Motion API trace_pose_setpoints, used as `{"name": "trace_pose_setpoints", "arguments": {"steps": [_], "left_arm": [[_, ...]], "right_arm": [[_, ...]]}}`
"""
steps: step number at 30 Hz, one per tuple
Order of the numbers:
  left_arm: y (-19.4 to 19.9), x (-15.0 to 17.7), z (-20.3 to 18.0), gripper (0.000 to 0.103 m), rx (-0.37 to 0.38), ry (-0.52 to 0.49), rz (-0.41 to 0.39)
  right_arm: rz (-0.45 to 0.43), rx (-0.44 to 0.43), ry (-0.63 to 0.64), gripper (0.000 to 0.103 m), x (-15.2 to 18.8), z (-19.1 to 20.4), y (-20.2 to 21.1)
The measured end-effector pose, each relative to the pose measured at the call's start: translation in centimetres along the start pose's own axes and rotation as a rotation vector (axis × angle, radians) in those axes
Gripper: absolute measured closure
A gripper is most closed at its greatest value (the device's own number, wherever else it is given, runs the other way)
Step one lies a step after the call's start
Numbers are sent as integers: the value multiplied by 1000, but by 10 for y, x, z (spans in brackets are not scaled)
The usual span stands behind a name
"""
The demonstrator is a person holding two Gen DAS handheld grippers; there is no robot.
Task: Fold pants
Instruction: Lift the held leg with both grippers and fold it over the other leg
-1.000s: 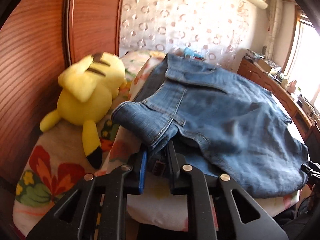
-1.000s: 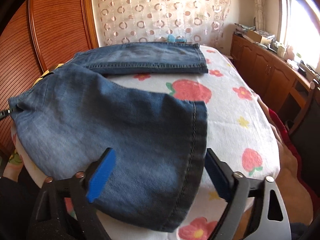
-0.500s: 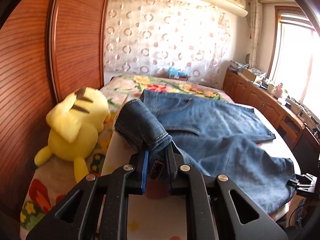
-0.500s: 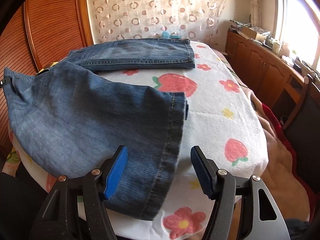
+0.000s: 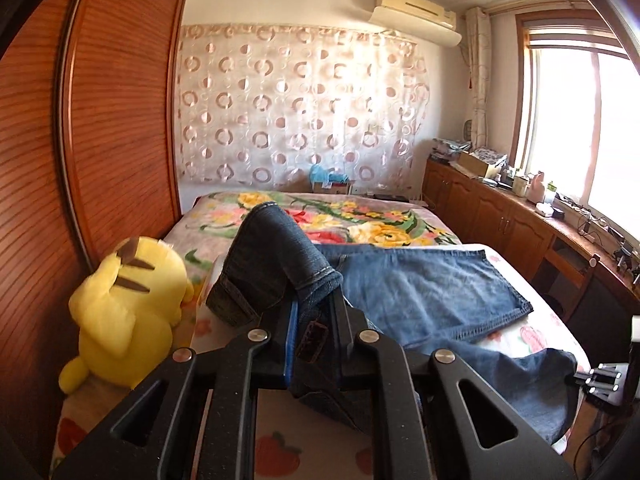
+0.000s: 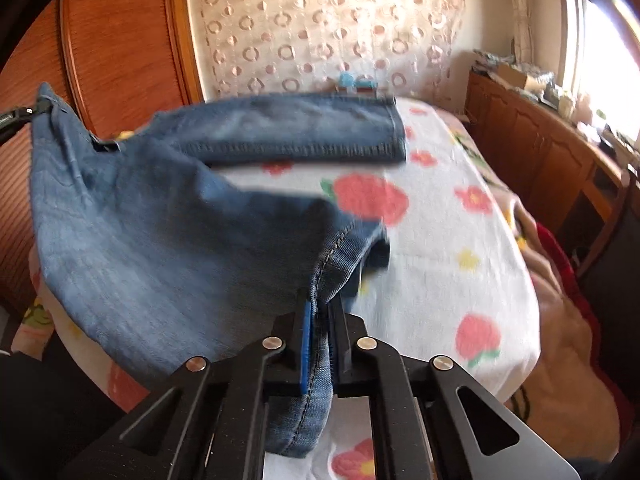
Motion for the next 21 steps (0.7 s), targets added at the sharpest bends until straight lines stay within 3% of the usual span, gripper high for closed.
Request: {"name": "trace_pose_setpoints", "arguments": {"steps": [5, 9, 21], "left_arm": [[7, -23, -9, 89, 13, -24, -47], [6, -36, -22, 89, 17, -64, -63], [-27, -34, -27, 89, 23, -62, -17]], "right_arm": [[-125, 16, 73, 97, -54, 6, 17], [-164, 20, 92, 97, -87, 6, 7], [-35, -14, 56, 97, -94, -16, -67]]}}
Point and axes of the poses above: each gripper's, at about its wrist camera, not at the fingertips, and y roughly against the way its jaws point, z to its left, x to its underside, the point moved 3 cm from there along -y, roughly the way its jaws point, and after that the axes turned 1 degree about -z, right-handed, at the moved point
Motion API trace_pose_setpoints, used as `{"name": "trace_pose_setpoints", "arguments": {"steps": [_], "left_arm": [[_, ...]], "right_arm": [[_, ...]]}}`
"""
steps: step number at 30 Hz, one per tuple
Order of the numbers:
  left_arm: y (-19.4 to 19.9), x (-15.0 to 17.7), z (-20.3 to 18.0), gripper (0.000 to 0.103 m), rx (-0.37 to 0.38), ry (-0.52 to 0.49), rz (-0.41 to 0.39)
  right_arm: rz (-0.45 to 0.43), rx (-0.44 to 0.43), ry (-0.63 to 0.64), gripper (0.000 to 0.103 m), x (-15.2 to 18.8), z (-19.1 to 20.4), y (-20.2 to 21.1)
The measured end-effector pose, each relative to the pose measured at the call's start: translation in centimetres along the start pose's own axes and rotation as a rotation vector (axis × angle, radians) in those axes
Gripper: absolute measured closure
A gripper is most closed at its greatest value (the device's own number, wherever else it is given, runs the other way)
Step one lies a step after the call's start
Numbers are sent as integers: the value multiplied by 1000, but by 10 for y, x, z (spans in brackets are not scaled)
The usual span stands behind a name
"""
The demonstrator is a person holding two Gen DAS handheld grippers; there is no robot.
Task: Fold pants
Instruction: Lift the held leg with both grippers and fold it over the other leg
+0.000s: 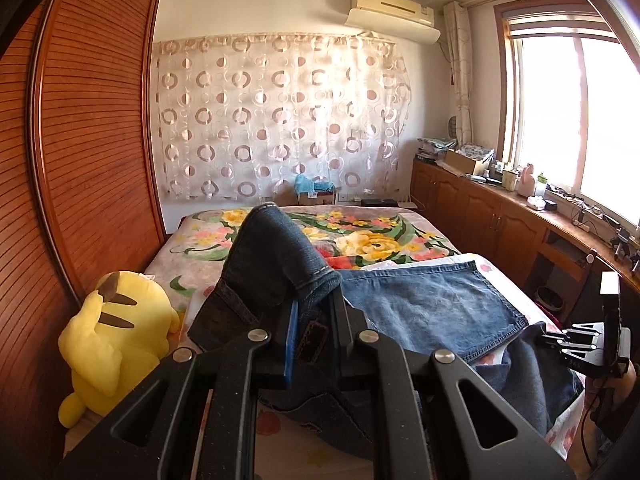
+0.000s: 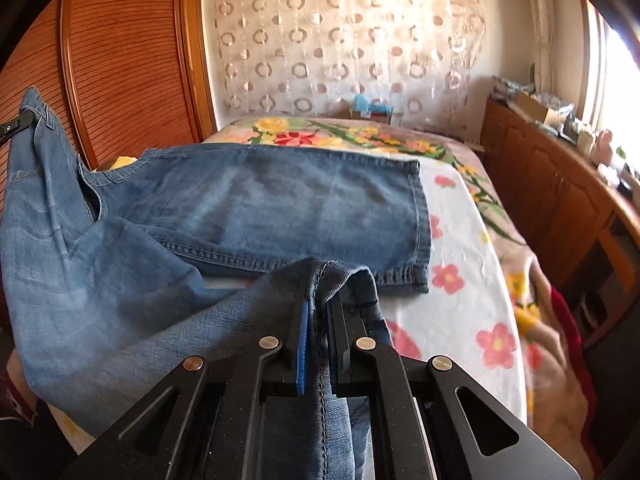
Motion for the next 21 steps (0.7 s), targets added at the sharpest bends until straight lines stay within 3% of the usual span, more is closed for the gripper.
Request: {"name": "trace_pose_setpoints", "arguments": {"steps": [1, 4, 5, 13, 21], "left_arm": [[-3, 0, 0, 89, -1, 2, 4], [-10, -1, -1, 89, -1, 5, 16], [-12, 0, -2, 89, -3, 4, 18], [-13, 4, -8, 89, -5, -2, 26], [-16, 8, -9, 89, -12, 1, 31]], "right_arm": [[6, -1, -5, 92, -2, -1, 0], [10, -2, -30, 58, -5, -7, 7], [4, -9, -41, 56, -4, -11, 14], [21, -18, -45, 56, 39, -3, 69], [90, -28, -71, 56, 85, 8, 88]]}}
Point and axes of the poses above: each gripper's, at about its wrist camera, not at the fingertips, and y roughly against the way its jaws point, z to its left, x to its underside, the point moved 3 cm from there along -y, roughly the way its jaws point, and after that the axes turned 1 degree about -z, right-handed, at the moved point
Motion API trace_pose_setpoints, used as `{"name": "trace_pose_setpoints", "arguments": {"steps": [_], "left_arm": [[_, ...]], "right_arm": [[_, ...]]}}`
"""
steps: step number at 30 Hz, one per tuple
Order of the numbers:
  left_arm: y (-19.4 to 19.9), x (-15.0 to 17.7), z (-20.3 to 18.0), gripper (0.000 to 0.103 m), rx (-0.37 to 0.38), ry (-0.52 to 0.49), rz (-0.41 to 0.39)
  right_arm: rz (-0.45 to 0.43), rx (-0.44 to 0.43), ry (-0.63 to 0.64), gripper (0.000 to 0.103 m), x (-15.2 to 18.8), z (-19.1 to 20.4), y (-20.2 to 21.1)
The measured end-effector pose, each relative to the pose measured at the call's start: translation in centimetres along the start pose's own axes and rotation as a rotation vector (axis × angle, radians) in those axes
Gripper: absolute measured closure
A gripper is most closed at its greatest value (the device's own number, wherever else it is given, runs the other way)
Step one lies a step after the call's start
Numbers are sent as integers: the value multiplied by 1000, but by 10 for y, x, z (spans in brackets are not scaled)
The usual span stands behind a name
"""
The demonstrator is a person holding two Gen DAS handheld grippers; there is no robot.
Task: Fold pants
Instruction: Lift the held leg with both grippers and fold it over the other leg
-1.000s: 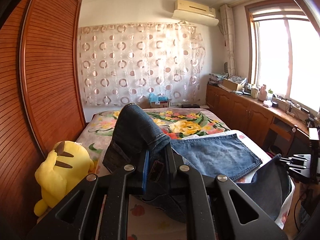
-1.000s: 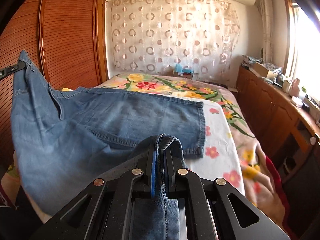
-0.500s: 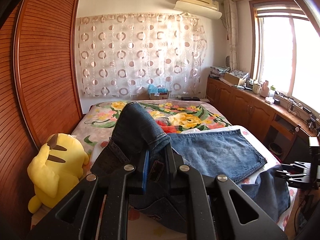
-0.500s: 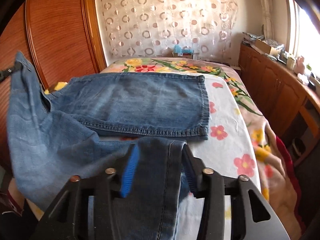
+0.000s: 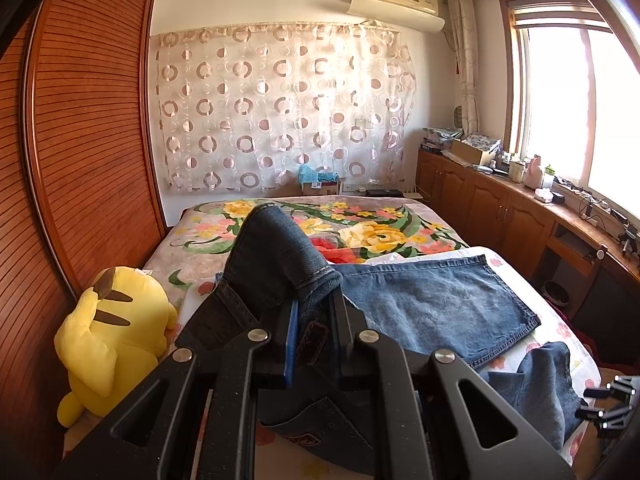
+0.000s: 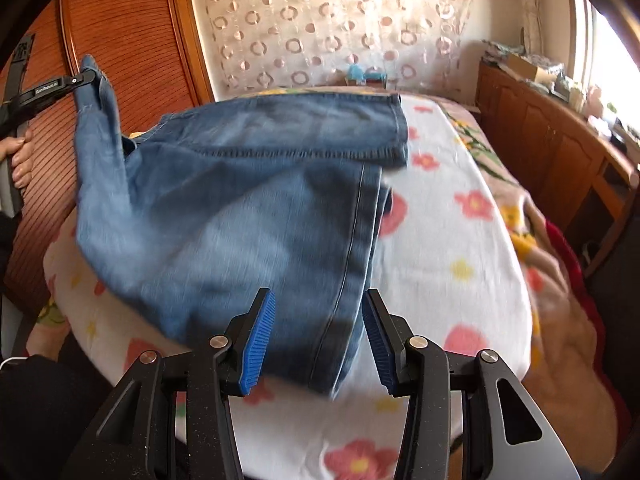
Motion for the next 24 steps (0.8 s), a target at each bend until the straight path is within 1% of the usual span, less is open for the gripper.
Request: {"name": "trace_pose_setpoints", "arguments": {"steps": [8, 12, 13, 14, 15, 16, 17, 21, 24], "left_arm": [[-7, 0, 8, 89, -12, 3, 5], [-14, -5, 15, 89, -22, 15, 10], [-16, -5, 17, 89, -23, 18, 10], [-19, -5, 19, 89, -24, 21, 10], [-23, -5, 21, 89, -28, 25, 12], [-26, -5, 24, 89, -30, 29, 14], [-30, -6, 25, 89, -32, 32, 16], [-45, -7, 36, 89, -32, 58, 26], [-53, -11, 45, 89, -31, 78, 27]], "right_arm": [[52, 10, -20, 56, 21, 2, 3], [61, 5, 2, 56, 25, 7, 2], [66, 8, 15, 62, 25, 9, 1], [70, 0, 35, 75, 23, 12, -1], [69, -5, 55, 82, 20, 13, -1], [72, -14, 73, 92, 16, 15, -2], [65, -24, 84, 94, 10, 15, -1], [-10, -38, 108, 96, -21, 8, 9], [-71, -27, 102, 97, -46, -4, 16]]}}
Point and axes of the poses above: each gripper's, at about its wrist camera, not at the fingertips, and y roughly against the way its jaws point, z to its left, x to its underside, the point moved 3 cm from there along -y, roughly the way its jaws point, and after that the axes turned 1 degree about -z, right-handed, at the moved point
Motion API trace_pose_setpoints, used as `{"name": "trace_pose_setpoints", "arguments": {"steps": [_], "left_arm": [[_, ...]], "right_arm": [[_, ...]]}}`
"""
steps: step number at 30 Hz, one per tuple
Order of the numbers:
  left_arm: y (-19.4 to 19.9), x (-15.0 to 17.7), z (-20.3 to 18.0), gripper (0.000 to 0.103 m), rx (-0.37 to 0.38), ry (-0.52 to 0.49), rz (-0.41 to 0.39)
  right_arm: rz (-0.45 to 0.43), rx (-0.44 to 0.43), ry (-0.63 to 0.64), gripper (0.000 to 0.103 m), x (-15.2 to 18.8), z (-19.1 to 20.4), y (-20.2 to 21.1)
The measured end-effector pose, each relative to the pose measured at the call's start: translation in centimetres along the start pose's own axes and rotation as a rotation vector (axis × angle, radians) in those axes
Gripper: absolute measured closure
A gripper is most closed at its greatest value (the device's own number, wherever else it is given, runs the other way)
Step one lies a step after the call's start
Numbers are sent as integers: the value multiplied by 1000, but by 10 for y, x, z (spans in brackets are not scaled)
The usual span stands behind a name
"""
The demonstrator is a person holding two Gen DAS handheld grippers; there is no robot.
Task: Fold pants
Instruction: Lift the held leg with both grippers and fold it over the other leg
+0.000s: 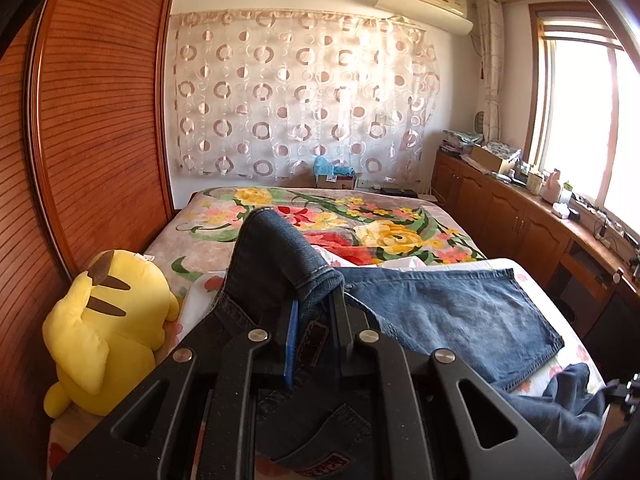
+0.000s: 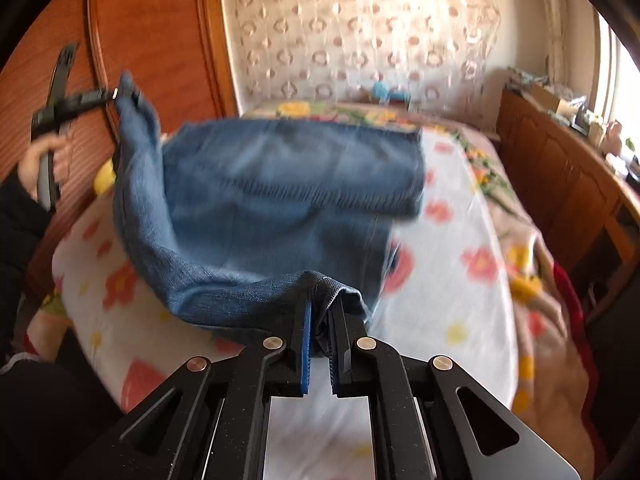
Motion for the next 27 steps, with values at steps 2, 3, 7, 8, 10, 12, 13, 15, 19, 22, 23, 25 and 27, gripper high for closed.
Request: {"name": "trace_pose_setpoints", "arguments": {"steps": [2, 3, 7, 8, 10, 12, 13, 15, 19, 22, 23, 25, 27], "left_arm": [[-3, -4, 4, 89, -3, 7, 0], [-4, -6, 6, 89, -5, 9, -2], [-8, -16, 17, 89, -18, 25, -15], [-9, -18, 18, 89, -20, 29, -17], [-15, -23, 24, 89, -25, 43, -19], [-24, -27, 28, 89, -26, 54, -15], [-28, -28, 30, 89, -26, 59, -12], [-36, -31, 32, 89, -27, 68, -6], [-55, -35, 38, 89, -24, 81, 9], [-68, -37, 40, 89, -25, 84, 17], [-72, -38, 41, 89, -25, 88, 17], [-79, -39, 45, 89, -21, 103, 18], [-85, -40, 48, 89, -15, 117, 16]], "right_arm": [[-34, 13, -14, 97, -15, -10, 3], [-54, 18, -23, 97, -21, -15, 5], [-118, 40, -29, 97, -47, -26, 12], [-133, 44, -31, 97, -53, -28, 13], [-162, 55, -38, 97, -67, -34, 13], [-182, 56, -43, 97, -79, -37, 9], [-190, 58, -42, 97, -85, -38, 6], [-199, 60, -32, 97, -95, -38, -1], [-200, 71, -10, 97, -113, -35, -21], [-198, 77, -4, 97, -123, -37, -35], [-200, 79, -3, 97, -126, -37, -39], [-205, 76, -2, 97, -131, -39, -47], [-213, 75, -3, 97, -134, -44, -54]]}}
Point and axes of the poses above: each gripper's, at about its wrist camera, not at the fingertips, and y roughly against the way its jaws point, z to its left, x to its underside, the point moved 3 cm from there along -y, roughly the way its jaws point, and after that the axes turned 1 degree about -z, right-handed, at the moved point
